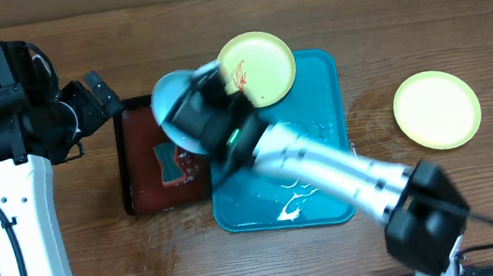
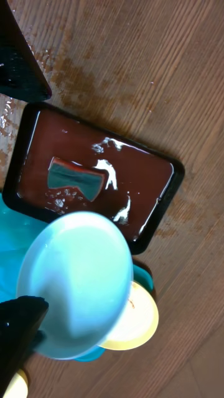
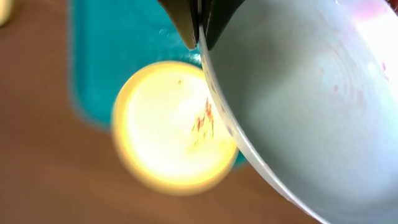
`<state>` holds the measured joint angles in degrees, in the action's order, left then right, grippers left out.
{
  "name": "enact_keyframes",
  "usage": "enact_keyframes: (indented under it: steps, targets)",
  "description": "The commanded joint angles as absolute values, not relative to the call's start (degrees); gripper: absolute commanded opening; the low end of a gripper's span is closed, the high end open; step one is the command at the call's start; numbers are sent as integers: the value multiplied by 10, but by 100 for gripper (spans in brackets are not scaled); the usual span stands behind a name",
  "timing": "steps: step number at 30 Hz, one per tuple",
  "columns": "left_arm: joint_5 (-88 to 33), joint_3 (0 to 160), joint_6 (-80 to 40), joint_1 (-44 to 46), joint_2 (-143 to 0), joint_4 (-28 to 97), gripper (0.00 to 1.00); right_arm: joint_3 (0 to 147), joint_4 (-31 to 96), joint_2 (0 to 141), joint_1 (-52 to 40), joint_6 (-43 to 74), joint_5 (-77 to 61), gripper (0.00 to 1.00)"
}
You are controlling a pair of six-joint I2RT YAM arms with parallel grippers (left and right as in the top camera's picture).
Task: Clean dirty plates on tray and stack at the side
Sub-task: 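Carry the light-blue plate right and set it on the table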
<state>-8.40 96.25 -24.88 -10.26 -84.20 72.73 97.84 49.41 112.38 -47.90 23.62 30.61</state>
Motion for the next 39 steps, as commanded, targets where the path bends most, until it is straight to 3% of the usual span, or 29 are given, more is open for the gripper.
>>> enact_keyframes:
  steps: [1,5,13,18,26,32,35,37,39]
  targets:
    - [-88,972,-244,-105,-832,728,100,988,496,1093,-389,234,-31,4]
    - [-88,972,-244,-105,-832,728,100,988,529,1051,-269,208,-165,4]
    - [-88,972,-244,-105,-832,728,100,978,667,1038,3,213,-113,4]
    - [-88,972,-244,-105,-832,728,100,915,691,1042,141,215,-86,4]
    - [-88,972,-244,-105,-832,728,100,758,610,1042,280,233,-85,4]
    - [-88,972,-244,-105,-832,728,100,701,571,1042,324,242,-83,4]
    - [-88,972,-244,-105,-832,728,100,706,571,1040,326,242,-82,21]
    - [-88,972,-244,-105,-832,728,100,717,571,1038,326,241,-79,38]
    - [-88,972,-244,-105,-832,728,100,724,567,1038,326,240,-79,44]
